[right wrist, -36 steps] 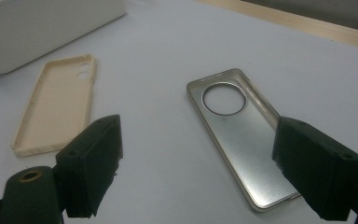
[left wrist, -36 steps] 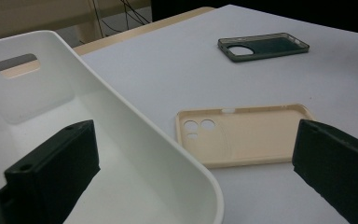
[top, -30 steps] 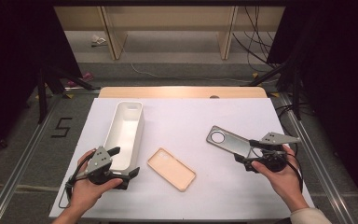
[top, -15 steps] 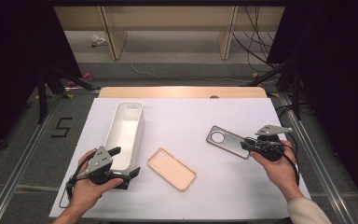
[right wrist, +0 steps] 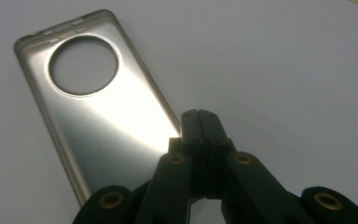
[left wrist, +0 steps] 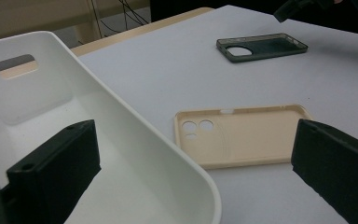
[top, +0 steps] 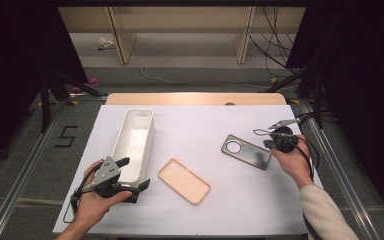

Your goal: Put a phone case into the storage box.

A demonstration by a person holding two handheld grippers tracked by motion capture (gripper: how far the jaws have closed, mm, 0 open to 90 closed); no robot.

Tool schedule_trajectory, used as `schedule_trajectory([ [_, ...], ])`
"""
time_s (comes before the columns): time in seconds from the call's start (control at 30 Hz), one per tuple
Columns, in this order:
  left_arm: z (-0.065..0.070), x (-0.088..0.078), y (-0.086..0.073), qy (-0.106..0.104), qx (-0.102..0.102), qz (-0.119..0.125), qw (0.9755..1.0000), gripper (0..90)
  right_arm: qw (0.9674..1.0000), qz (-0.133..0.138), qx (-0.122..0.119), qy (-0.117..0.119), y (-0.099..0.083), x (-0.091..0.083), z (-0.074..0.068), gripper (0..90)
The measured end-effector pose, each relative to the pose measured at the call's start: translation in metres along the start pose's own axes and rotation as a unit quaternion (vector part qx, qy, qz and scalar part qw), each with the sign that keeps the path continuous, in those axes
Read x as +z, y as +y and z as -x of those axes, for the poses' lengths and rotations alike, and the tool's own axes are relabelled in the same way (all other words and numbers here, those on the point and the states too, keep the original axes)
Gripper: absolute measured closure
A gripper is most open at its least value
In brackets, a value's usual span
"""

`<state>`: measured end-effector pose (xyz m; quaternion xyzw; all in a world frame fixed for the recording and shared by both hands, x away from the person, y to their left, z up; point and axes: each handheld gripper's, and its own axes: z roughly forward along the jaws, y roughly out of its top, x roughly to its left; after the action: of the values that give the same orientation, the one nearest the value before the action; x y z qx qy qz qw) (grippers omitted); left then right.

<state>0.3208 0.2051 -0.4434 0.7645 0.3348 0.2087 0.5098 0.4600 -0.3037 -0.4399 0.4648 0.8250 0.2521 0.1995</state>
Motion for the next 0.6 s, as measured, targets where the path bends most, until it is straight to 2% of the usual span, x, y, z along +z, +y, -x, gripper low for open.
schedule_trajectory([
  [0.23,0.000,0.000,0.000,0.000,0.000,0.000,1.0000,0.6,0.9993,-0.032,0.004,-0.016,0.000,0.016,0.013,90.0],
  [0.4,0.000,0.000,0.000,-0.001,0.000,0.000,1.0000,0.6,0.9986,-0.051,0.012,-0.010,-0.005,0.023,0.022,90.0],
  [0.6,0.000,0.000,0.000,0.000,0.001,0.000,1.0000,0.6,0.9979,-0.064,0.008,-0.004,-0.007,0.025,0.021,90.0],
])
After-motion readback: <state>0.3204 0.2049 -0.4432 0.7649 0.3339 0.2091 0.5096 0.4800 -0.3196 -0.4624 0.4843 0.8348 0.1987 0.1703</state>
